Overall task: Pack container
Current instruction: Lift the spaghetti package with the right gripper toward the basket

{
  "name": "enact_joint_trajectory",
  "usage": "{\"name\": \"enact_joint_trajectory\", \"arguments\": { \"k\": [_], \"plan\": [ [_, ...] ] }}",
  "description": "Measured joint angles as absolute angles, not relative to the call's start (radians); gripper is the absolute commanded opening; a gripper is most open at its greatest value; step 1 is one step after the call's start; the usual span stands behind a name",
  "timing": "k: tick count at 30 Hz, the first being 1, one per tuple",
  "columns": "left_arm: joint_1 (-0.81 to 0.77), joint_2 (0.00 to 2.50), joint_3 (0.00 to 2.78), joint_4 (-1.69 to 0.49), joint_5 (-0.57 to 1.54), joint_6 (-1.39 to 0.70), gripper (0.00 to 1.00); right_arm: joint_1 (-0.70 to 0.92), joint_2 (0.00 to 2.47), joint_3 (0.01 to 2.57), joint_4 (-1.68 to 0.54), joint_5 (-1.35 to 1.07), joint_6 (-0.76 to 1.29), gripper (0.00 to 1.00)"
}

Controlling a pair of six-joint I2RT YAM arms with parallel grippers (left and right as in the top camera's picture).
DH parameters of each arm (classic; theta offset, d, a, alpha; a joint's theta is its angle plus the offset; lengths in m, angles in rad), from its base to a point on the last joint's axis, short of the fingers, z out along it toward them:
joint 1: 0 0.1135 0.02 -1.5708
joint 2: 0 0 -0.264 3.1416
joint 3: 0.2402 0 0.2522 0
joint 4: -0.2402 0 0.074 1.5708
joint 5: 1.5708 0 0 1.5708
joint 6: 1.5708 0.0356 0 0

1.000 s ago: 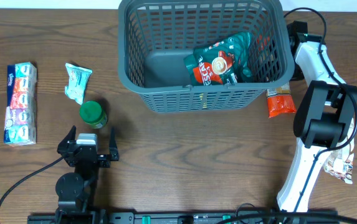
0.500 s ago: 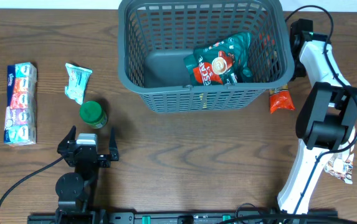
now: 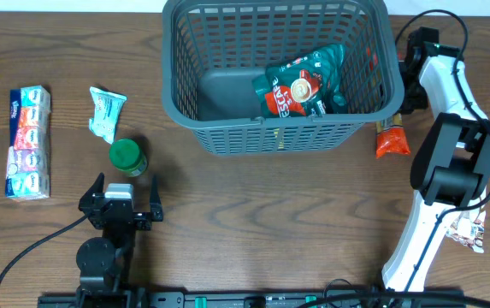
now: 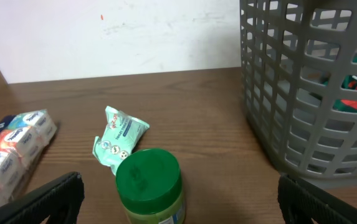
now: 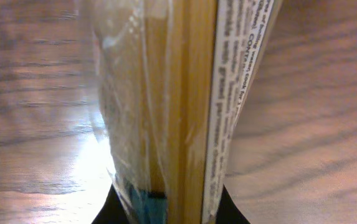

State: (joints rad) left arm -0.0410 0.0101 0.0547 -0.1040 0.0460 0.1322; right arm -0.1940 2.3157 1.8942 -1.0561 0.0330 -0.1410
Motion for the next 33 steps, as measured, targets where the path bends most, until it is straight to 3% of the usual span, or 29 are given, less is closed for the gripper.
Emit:
{"name": "enact_joint_trajectory", "arguments": {
  "k": [7,24,33],
  "plan": [
    [-0.041,0.01,0.055,-0.104,0.046,0.132,0.99,-0.229,2.253,1.919,-1.087,0.063,-0.103,0.01],
    [-0.041,0.01,0.055,-0.104,0.046,0.132,0.99,-0.224,1.728,2.028,-1.082,0.099,-0.119,0.01],
    [-0.041,0.01,0.055,-0.104,0.046,0.132,0.99,-0.075,1.584,2.028,-1.04,0.109,-0.28,0.01]
  ]
}}
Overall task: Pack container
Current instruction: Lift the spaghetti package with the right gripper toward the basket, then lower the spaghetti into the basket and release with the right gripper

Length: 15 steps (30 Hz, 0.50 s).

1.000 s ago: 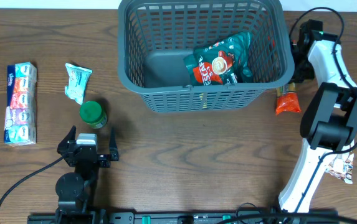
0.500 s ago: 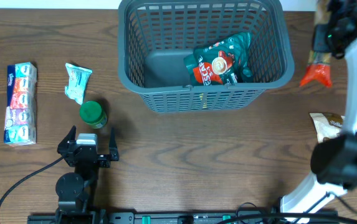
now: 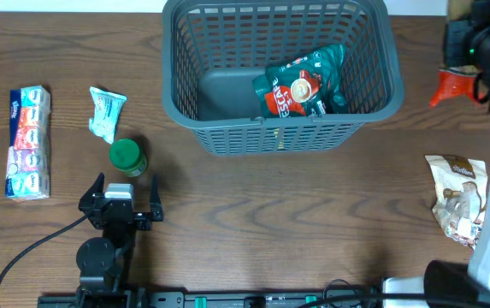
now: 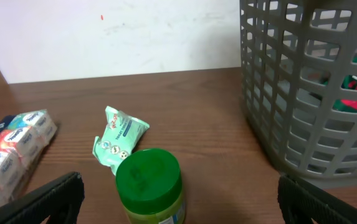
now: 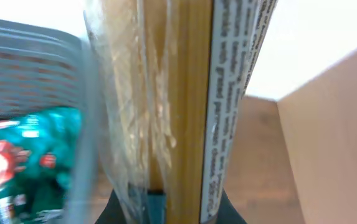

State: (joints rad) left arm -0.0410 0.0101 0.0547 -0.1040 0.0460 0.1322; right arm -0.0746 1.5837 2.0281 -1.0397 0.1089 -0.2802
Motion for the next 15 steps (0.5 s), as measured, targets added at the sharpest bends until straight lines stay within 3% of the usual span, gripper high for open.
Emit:
{"name": "enact_joint_trajectory", "arguments": {
  "k": [9,15],
  "plan": [
    [-0.041,0.01,0.055,-0.104,0.046,0.132,0.99,0.188,1.556,2.028,-0.977,0.018,-0.528,0.01],
    [-0.041,0.01,0.055,-0.104,0.046,0.132,0.98,0.231,1.556,2.028,-0.948,-0.093,-0.643,0.01]
  ]
}}
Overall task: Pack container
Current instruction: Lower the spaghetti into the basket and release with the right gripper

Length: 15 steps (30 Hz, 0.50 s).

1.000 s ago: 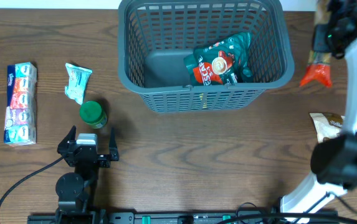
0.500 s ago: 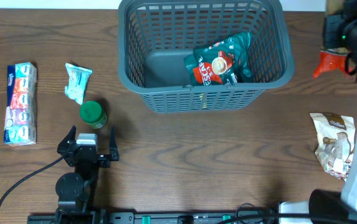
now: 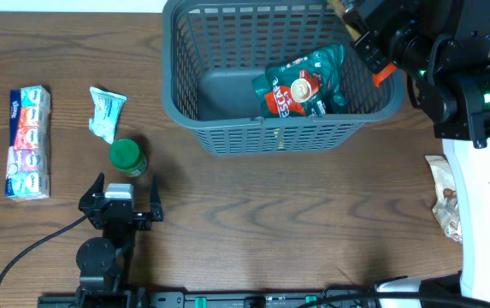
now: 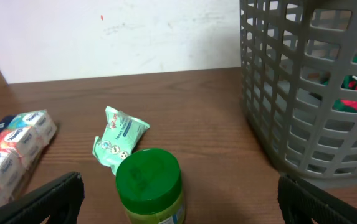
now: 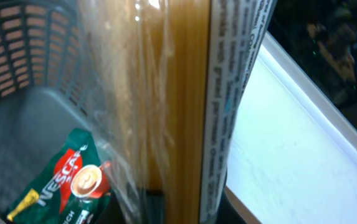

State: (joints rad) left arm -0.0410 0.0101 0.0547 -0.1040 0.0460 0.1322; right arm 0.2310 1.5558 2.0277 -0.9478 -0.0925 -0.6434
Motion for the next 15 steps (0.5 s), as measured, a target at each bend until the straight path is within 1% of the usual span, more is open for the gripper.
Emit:
{"name": "enact_joint_trajectory", "arguments": {
  "k": [5,15],
  "plan": [
    [-0.041,0.01,0.055,-0.104,0.046,0.132,0.99,0.229,1.562,2.028,-0.985,-0.16,-0.731,0.01],
    [-0.041,0.01,0.055,-0.104,0.046,0.132,0.99,0.23,1.657,2.028,-1.159,-0.224,-0.862,0.01]
  ]
}}
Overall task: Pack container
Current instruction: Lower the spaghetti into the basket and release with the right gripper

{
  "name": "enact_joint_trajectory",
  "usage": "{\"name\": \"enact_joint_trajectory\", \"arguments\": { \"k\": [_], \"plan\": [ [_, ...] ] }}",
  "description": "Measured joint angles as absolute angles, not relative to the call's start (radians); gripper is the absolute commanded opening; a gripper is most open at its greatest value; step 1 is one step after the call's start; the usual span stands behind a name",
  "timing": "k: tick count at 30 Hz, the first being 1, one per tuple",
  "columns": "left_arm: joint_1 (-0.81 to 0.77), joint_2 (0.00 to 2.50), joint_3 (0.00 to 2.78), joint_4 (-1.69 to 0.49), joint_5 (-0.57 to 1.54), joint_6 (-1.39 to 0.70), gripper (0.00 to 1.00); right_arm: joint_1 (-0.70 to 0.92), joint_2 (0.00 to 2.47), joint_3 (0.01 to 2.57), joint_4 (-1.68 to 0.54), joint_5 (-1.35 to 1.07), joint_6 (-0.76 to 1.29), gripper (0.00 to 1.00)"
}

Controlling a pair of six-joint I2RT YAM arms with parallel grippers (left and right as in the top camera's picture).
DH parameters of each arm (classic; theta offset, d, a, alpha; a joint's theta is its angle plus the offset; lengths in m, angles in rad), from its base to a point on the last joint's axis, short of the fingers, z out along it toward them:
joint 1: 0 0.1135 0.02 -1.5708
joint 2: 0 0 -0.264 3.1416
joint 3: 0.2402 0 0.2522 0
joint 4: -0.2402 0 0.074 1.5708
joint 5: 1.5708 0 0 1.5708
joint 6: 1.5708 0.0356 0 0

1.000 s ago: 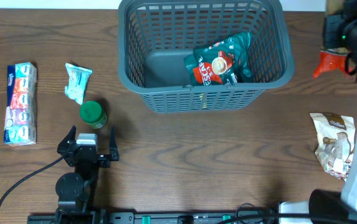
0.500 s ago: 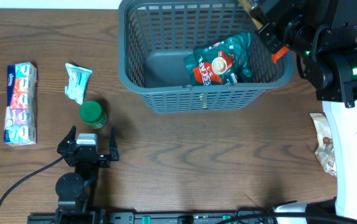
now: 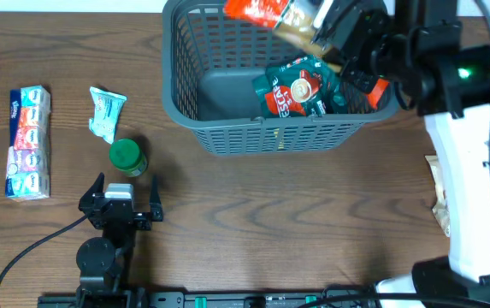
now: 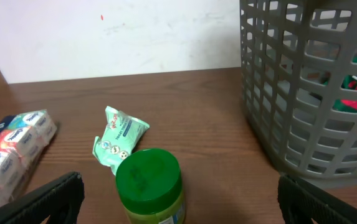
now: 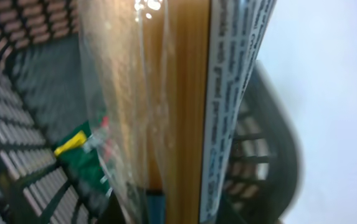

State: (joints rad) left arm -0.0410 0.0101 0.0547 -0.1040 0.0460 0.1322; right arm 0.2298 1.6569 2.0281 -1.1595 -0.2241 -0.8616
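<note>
The grey mesh basket [image 3: 227, 128] stands at the far middle of the table, with a green coffee packet [image 3: 300, 85] inside. My right gripper [image 3: 340, 38] is shut on a long spaghetti packet [image 3: 283, 17] with red ends, held slanted over the basket's far right part. In the right wrist view the spaghetti packet [image 5: 184, 106] fills the frame, with basket mesh [image 5: 22, 149] behind it. My left gripper [image 3: 118, 204] rests open near the front left, nothing between its fingers. Just beyond it stands a green-lidded jar [image 4: 148, 183].
A mint-green sachet [image 3: 106, 113] lies past the jar and a pack of tissues [image 3: 28, 141] near the left edge. A tan snack bag [image 3: 439, 192] lies at the right edge, partly behind my right arm. The basket wall [image 4: 309, 87] rises right of the left gripper.
My right gripper has moved left with the spaghetti packet, from the basket's far right corner to over the basket's inside. The left arm has not moved.
My right gripper was shut on the spaghetti packet low at the table, right of the basket. Then it held the packet high at the far right, then at the basket's right corner, and now over the basket. The left gripper stayed open and still.
</note>
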Motion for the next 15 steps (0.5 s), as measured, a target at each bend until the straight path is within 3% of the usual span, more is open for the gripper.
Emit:
{"name": "enact_joint_trajectory", "arguments": {
  "k": [15],
  "plan": [
    [-0.041,0.01,0.055,-0.104,0.046,0.132,0.99,0.241,1.837,2.028,-1.323,-0.231,-0.933,0.01]
  ]
}}
